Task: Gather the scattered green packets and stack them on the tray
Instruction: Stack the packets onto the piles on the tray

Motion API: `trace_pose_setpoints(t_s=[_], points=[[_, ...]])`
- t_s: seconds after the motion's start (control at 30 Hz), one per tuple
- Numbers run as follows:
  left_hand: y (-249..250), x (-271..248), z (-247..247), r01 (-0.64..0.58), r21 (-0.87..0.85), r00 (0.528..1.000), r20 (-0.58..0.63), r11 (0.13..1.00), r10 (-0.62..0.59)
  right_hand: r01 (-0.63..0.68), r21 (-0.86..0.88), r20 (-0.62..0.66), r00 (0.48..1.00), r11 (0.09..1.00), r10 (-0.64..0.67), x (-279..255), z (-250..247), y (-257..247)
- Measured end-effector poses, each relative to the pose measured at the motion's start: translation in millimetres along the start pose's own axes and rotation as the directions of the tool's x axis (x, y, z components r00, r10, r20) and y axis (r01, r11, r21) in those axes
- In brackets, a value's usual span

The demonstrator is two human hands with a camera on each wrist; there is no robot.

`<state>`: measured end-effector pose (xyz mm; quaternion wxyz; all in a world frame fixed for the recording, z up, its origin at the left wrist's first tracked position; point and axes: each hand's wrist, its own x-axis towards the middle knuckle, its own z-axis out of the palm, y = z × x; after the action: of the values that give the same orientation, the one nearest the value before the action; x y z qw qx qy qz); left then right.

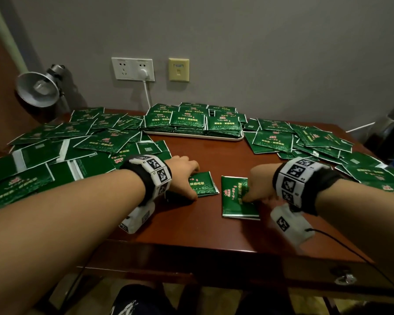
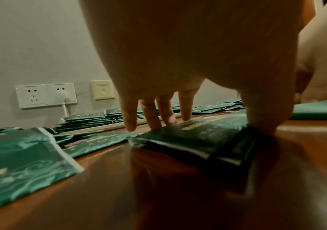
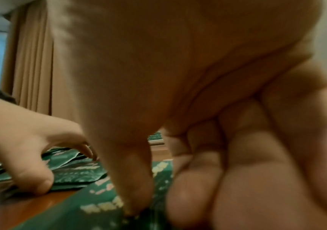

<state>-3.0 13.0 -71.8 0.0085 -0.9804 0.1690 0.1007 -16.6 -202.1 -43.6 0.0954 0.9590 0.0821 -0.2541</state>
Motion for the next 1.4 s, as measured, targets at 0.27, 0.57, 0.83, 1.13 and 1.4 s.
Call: trace_pose_setpoints(t_s=[0.27,0.57,0.83,1.13,1.4], points=[[4.7,-1.7,4.5,0.025,-0.039,0.999,-0.041,0.999,-0.027,0.065,-0.141,-0.166,0.982,0.988,-0.088,2.5,4.3,-3.5],[5.2,-4.2,0.8,0.06,-0.049,0.998,0.005,0.997,-0.06,0.088,-0.195,-0.223,0.966,0.977,-0.131,2.2,7.1,-8.6],[11.6,-6.8,-2.3,0.057,0.0,0.998,0.002,0.998,-0.057,0.388,-0.273,-0.241,0.858,0.881,-0.453,-5.1,13.6,-16.3],[17.9,-5.9,-5.8,0.066,0.0,0.998,0.0,0.998,-0.066,0.213,-0.374,-0.204,0.931,0.903,-0.304,-22.3,21.3,-18.1],[24.8,-7.0,-1.6,0.063,0.054,0.998,-0.003,0.997,-0.063,0.262,-0.485,-0.088,0.935,0.835,-0.344,-30.5,17.3,-34.4]])
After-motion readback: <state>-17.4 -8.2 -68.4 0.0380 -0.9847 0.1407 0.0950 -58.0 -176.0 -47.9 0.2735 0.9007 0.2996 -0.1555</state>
